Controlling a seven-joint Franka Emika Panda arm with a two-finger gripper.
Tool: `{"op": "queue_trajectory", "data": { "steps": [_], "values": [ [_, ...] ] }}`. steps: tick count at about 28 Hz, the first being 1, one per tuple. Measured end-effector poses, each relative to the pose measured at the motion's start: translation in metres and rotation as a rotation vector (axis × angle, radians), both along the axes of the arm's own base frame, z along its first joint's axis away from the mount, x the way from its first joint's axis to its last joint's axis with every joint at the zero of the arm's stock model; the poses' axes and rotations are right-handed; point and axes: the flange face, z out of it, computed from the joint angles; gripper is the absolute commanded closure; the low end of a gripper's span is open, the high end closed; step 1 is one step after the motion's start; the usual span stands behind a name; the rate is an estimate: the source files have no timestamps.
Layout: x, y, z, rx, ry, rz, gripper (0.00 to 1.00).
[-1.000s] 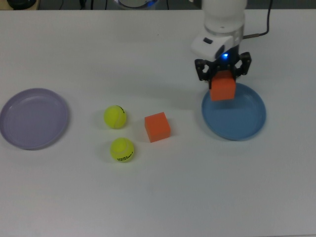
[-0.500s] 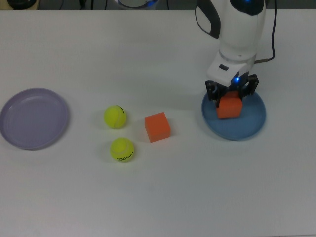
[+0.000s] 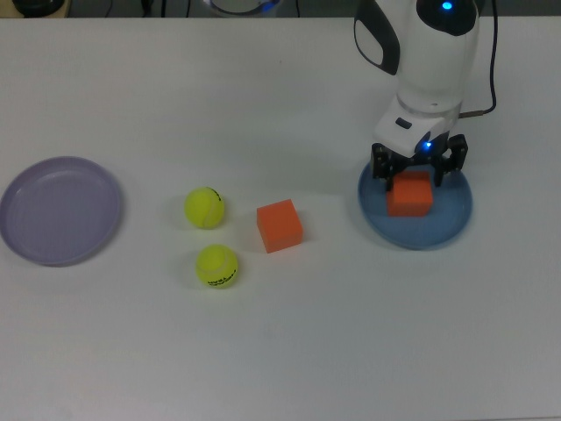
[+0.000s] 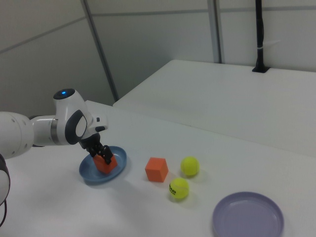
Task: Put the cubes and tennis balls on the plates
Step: 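Move the open gripper over the second orange cube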
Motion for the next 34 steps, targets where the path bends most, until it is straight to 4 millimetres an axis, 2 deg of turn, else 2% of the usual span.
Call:
{"op": "queue_trajectory", "data": {
  "steps": [5,9,13,17,21,26,30,34],
  "values": [
    [0.002,0.0,0.008,0.004,-0.015,0.003,0.0],
    [0.01,-0.009,0.033,-0.018,-0.046,0.073,0.0],
    [0.034,-0.048,0.065,-0.09,-0.038,0.162,0.0],
    [0.07,-0.108,0.089,-0.139,-0.05,0.194,0.0],
    [0.095,-0.161,0.091,-0.16,-0.058,0.228,0.0],
    [0.111,-0.202,0.088,-0.159,-0.052,0.266,0.0],
    [0.115,-0.214,0.085,-0.151,-0.048,0.287,0.0],
    [0.115,-0.214,0.077,-0.154,-0.037,0.302,0.0]
  ]
}}
